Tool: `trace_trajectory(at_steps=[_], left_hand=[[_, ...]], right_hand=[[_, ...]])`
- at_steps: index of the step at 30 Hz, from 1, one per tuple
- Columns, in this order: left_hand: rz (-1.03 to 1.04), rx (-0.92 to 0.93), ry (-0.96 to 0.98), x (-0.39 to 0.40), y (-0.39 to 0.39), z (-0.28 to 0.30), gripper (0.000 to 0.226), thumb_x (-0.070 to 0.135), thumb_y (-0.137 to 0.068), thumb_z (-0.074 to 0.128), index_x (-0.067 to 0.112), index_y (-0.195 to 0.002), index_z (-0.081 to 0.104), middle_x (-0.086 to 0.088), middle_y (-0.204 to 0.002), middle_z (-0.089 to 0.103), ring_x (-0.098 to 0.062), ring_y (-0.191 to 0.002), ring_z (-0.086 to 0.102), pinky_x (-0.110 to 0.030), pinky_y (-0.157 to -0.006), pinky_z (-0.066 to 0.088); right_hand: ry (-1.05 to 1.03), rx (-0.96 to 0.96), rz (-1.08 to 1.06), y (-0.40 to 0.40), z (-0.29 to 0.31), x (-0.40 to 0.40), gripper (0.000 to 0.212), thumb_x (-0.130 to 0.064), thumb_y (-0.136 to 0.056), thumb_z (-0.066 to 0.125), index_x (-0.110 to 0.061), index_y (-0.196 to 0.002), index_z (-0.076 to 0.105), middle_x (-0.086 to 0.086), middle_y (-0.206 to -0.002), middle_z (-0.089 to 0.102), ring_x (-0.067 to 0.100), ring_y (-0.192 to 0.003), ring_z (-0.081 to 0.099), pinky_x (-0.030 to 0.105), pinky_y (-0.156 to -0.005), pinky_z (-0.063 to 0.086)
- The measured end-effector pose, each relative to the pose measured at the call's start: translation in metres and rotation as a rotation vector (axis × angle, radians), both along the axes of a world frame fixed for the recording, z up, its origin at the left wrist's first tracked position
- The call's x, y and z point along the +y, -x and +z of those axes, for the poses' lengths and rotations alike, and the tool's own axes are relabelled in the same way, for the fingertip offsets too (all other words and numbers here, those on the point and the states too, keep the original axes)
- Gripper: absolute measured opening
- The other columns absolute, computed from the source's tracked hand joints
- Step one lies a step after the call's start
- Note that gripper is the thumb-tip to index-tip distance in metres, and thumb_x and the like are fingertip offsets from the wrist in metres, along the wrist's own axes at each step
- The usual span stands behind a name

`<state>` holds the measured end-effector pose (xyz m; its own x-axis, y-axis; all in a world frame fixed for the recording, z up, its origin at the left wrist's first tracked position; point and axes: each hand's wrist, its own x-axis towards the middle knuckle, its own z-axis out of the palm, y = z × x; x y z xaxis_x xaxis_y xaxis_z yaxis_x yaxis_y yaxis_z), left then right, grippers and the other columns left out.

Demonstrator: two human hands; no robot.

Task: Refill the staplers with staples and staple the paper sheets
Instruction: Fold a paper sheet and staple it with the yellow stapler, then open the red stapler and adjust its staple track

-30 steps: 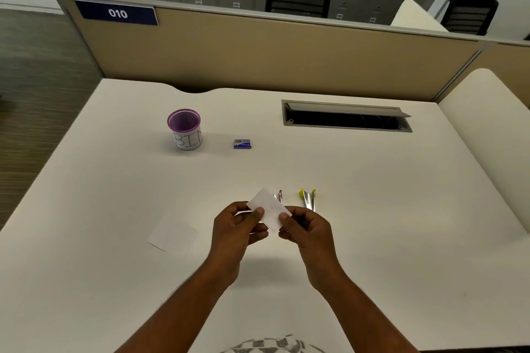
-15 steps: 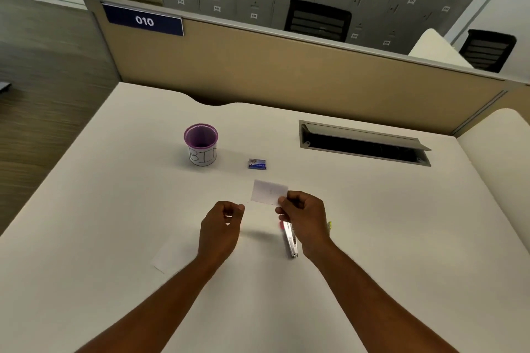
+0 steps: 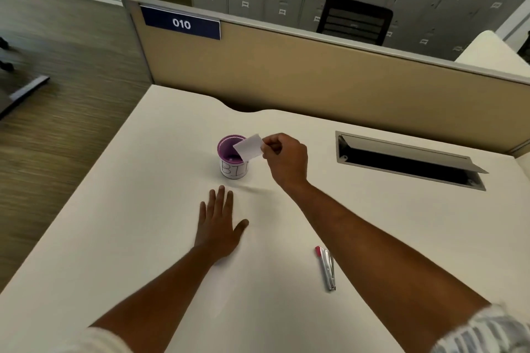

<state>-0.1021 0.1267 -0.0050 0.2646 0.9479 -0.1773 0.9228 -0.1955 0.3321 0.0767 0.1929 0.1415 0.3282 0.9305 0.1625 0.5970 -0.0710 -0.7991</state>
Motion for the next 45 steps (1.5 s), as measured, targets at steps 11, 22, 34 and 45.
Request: trace_trajectory(at_steps=[11,22,34,45], left_hand=[[-0.021,0.073,0.019,0.002,-0.003,-0.004,0.086,0.066,-0.097,0.02,0.017,-0.157,-0.016,-0.006,-0.164,-0.029,-0.027,-0.151,-0.028,-0.048,-0.124,-0.01],[-0.018,0.116,0.04,0.003,-0.004,0.0,0.085,0.066,-0.097,0.018,0.017,-0.158,-0.016,-0.006,-0.164,-0.029,-0.028,-0.151,-0.028,-0.049,-0.125,-0.007],[-0.018,0.087,0.014,0.005,0.001,-0.002,0.085,0.065,-0.098,0.022,0.015,-0.159,-0.011,-0.007,-0.166,-0.024,-0.028,-0.153,-0.023,-0.048,-0.125,-0.005],[-0.043,0.04,0.008,-0.004,0.004,0.006,0.082,0.053,-0.1,0.04,0.008,-0.16,0.007,-0.01,-0.169,-0.004,-0.029,-0.156,-0.01,-0.048,-0.126,-0.001]], right_hand=[[-0.014,-0.249,0.092,0.025,-0.009,0.052,0.018,-0.014,-0.093,0.064,-0.015,-0.106,0.077,0.0,-0.108,0.078,0.02,-0.096,0.07,0.035,-0.086,0.057],[0.045,-0.433,0.228,0.024,-0.011,0.064,0.02,-0.02,-0.097,0.061,-0.018,-0.107,0.077,0.0,-0.109,0.077,0.022,-0.1,0.069,0.036,-0.083,0.057],[0.038,-0.228,-0.015,-0.051,-0.028,-0.004,0.011,-0.018,-0.093,0.066,-0.021,-0.098,0.075,-0.008,-0.103,0.074,0.01,-0.079,0.068,0.032,-0.081,0.056],[0.392,-0.22,-0.146,-0.107,-0.078,-0.197,0.026,-0.043,-0.088,0.07,-0.031,-0.112,0.067,-0.013,-0.105,0.065,0.01,-0.092,0.07,0.037,-0.094,0.051]])
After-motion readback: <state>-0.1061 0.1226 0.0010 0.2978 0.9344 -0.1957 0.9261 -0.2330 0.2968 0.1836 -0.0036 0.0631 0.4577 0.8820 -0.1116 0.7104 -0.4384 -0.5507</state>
